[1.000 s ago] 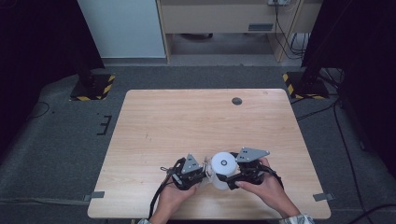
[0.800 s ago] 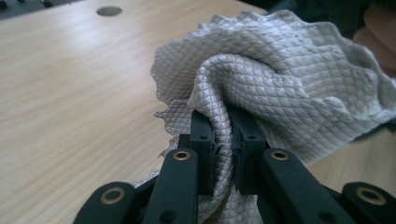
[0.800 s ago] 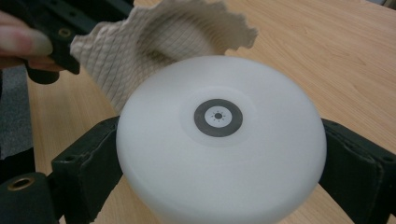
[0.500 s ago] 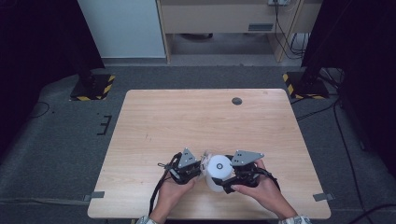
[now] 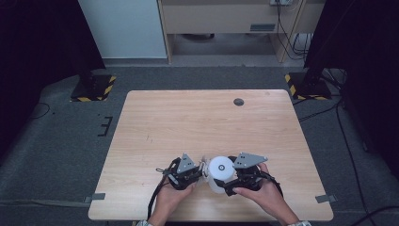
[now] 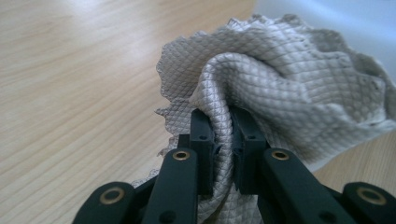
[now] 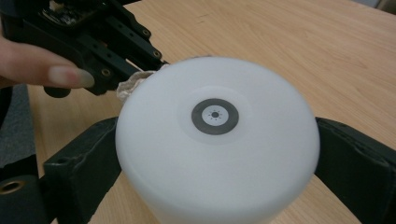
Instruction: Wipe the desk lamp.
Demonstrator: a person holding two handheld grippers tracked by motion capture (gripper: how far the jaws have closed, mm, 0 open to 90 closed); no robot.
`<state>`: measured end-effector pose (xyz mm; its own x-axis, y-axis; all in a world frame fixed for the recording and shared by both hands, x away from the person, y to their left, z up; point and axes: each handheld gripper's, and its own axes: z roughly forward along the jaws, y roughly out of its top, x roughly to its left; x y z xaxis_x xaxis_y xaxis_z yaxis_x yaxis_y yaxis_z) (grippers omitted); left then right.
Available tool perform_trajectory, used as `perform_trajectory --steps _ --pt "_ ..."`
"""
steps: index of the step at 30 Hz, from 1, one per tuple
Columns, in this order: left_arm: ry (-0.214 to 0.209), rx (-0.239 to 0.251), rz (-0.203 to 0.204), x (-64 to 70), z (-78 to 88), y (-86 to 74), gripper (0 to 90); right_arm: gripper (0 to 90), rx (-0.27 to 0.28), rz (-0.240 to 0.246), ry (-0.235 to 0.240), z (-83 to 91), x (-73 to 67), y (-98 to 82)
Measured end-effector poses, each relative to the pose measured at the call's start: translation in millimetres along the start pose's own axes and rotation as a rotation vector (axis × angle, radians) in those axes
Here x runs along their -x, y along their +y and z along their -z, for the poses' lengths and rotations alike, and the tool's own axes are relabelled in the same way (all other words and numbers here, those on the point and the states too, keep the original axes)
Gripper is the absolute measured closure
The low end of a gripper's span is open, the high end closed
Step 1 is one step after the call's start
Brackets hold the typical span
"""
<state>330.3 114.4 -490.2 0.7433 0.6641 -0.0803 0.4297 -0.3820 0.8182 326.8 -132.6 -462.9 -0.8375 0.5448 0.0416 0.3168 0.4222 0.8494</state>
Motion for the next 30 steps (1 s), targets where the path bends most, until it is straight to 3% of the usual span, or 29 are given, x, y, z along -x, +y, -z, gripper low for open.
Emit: perform_trajectory --steps 3,7,12,25,30 --pt "-0.004 0.033 0.03 -7.8 7.0 2.0 80.0 4.7 0.024 -0.015 -0.014 3.3 -0.9 -1.9" --pt "-0.02 0.052 0.031 -11.7 9.4 4.9 80.0 6.0 0.03 -0.016 -0.018 3.6 -2.0 -2.8" --pt "-0.041 0.042 0.005 -8.3 4.0 8.4 80.0 8.0 0.009 -0.013 -0.023 -0.9 -3.8 -6.8" --pt "-0.059 0.027 0.002 -6.2 -3.5 9.6 80.0 5.7 0.003 -0.018 -0.027 -1.2 -5.1 -9.6" --pt "-0.064 0.012 -0.02 -8.6 -6.9 16.9 80.0 9.3 -0.003 -0.004 -0.03 0.7 -5.0 -10.3"
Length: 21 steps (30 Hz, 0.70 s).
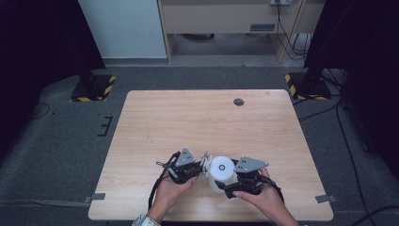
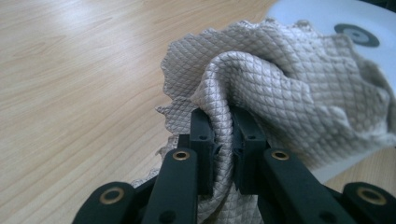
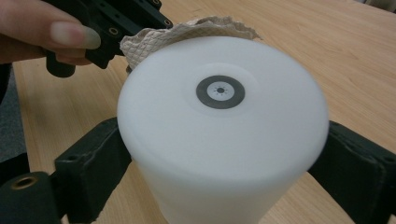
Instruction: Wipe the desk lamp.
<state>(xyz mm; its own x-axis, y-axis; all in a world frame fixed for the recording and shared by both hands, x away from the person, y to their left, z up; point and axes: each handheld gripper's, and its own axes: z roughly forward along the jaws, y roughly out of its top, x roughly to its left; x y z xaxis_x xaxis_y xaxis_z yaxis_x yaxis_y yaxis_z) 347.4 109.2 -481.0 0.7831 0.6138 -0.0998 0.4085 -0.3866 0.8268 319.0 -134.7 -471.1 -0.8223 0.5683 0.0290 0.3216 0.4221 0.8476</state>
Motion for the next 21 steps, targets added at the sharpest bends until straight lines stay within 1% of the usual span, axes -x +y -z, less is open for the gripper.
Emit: perform_trajectory --steps 2,8,11,13,15,18,21 --pt "-0.003 -0.001 -0.002 -1.9 -1.2 4.4 80.0 9.4 -0.001 -0.001 0.004 0.3 0.6 -0.1" --pt "-0.007 0.006 -0.026 -3.4 0.7 19.8 80.0 9.5 -0.006 0.007 0.008 0.8 0.5 0.0" --pt "-0.016 0.002 -0.043 -4.0 -2.0 25.3 80.0 9.5 -0.004 0.011 0.013 0.0 -1.2 0.1" --pt "-0.021 -0.006 -0.045 -5.2 -6.7 25.6 80.0 9.5 -0.001 0.015 0.013 -0.9 -2.6 0.0" --pt "-0.03 -0.007 -0.034 -7.0 -11.3 24.2 80.0 9.5 0.0 0.023 0.014 -1.7 -3.2 -0.1" --pt "-0.039 -0.012 -0.031 -8.6 -16.6 20.5 80.1 9.5 -0.002 0.026 0.017 -1.8 -2.7 0.5" --pt "-0.04 -0.041 -0.033 -10.3 -23.9 13.4 80.1 9.5 -0.007 0.033 0.019 -2.2 -2.6 1.5"
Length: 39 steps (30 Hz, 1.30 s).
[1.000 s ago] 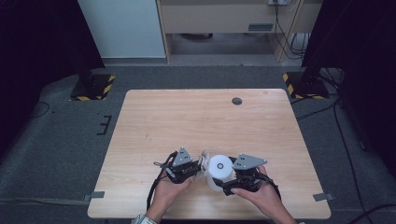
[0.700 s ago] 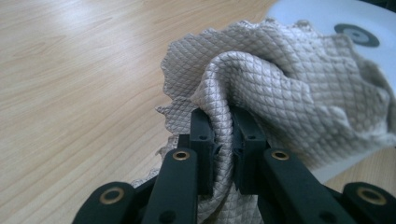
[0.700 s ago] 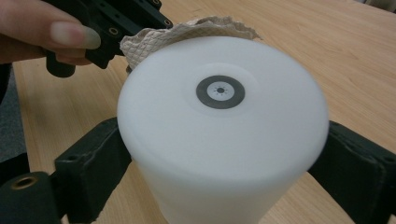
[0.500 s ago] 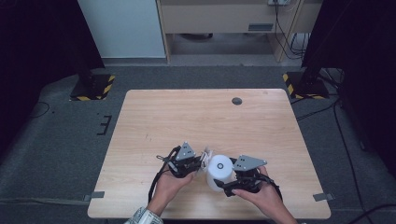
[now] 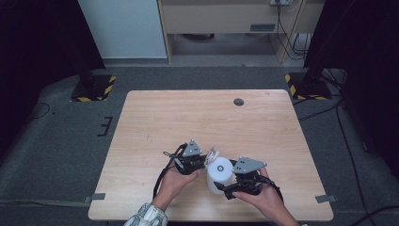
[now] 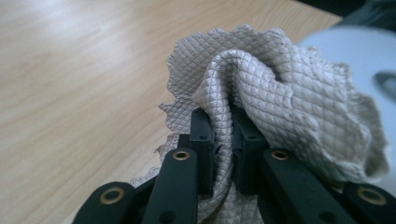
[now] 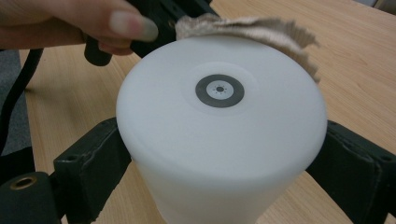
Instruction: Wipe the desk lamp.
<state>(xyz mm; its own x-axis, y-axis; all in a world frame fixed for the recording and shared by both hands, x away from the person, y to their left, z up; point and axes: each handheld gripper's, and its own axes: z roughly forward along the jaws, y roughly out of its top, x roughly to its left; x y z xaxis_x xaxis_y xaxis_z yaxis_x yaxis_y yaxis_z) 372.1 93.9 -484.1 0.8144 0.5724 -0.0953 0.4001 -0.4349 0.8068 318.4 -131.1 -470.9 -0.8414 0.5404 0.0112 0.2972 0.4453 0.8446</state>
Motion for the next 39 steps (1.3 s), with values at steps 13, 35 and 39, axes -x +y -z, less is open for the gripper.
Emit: perform_trajectory --steps 13,35,39 --pt "-0.016 -0.065 -0.007 2.9 1.8 -22.3 80.1 9.4 -0.01 0.013 0.003 -0.6 1.4 1.2" --pt "-0.027 0.036 0.007 1.6 13.5 5.5 80.2 9.4 -0.006 0.027 0.007 -0.5 1.4 0.6" --pt "-0.024 0.03 -0.002 1.6 11.2 7.7 80.3 9.3 -0.003 0.027 0.008 -0.7 1.5 0.1"
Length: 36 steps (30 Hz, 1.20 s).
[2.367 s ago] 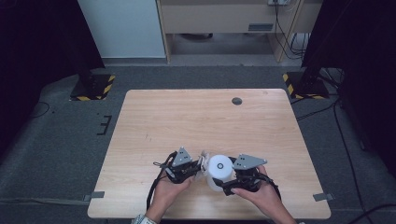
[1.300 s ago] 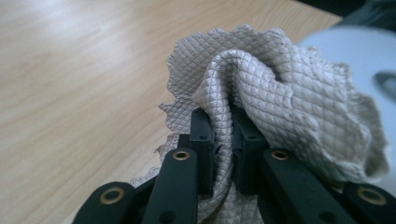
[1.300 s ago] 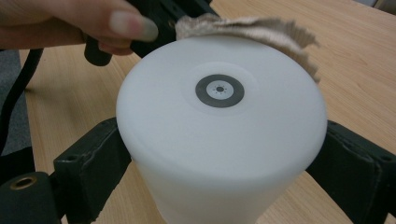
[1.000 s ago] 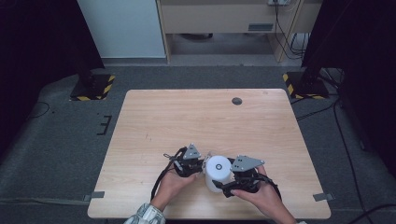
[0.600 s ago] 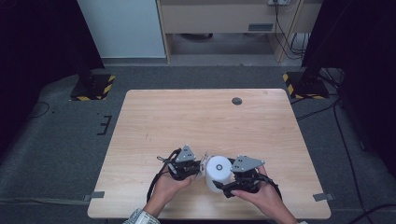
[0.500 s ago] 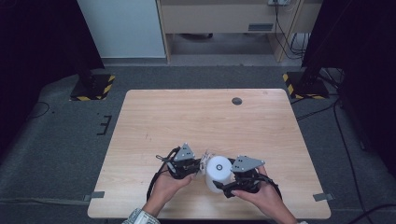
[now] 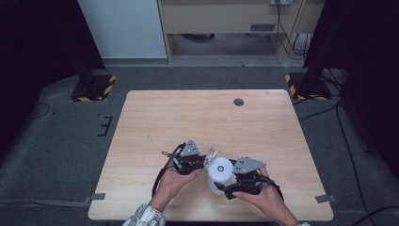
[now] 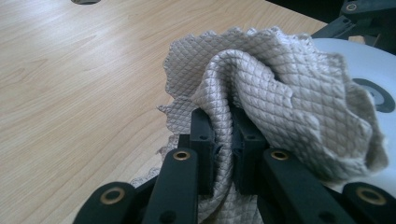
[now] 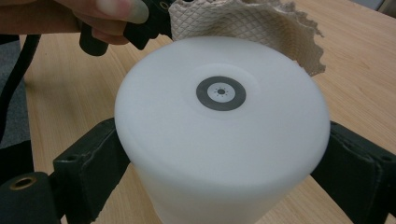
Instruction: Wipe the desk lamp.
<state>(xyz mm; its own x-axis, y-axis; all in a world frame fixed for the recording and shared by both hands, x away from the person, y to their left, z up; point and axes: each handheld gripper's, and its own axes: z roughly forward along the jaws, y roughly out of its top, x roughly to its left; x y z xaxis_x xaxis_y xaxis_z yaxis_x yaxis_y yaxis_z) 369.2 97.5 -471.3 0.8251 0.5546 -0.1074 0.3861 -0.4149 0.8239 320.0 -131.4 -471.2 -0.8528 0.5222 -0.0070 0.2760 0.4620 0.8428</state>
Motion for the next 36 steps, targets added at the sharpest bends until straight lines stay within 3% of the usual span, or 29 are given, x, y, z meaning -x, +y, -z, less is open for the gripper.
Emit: perform_trajectory --steps 11,15,24,32,36 --pt "-0.022 -0.087 -0.012 -5.8 -16.5 -9.7 80.3 9.3 0.002 0.007 0.002 -0.8 0.3 -0.2" --pt "-0.027 -0.066 -0.001 -3.6 -18.6 -15.1 80.5 9.1 0.0 0.009 -0.003 -1.0 0.5 -0.5" --pt "-0.007 -0.117 -0.024 -2.8 -28.9 -25.3 80.4 9.1 0.007 0.008 -0.008 -0.8 0.0 -1.4" --pt "-0.002 -0.086 -0.021 -3.7 -31.2 -19.5 80.3 9.2 0.005 0.011 -0.006 -1.0 0.1 -0.8" --pt "-0.024 -0.085 0.004 -6.3 -33.8 -18.2 80.3 9.1 0.006 0.01 -0.007 -0.9 0.1 -1.1"
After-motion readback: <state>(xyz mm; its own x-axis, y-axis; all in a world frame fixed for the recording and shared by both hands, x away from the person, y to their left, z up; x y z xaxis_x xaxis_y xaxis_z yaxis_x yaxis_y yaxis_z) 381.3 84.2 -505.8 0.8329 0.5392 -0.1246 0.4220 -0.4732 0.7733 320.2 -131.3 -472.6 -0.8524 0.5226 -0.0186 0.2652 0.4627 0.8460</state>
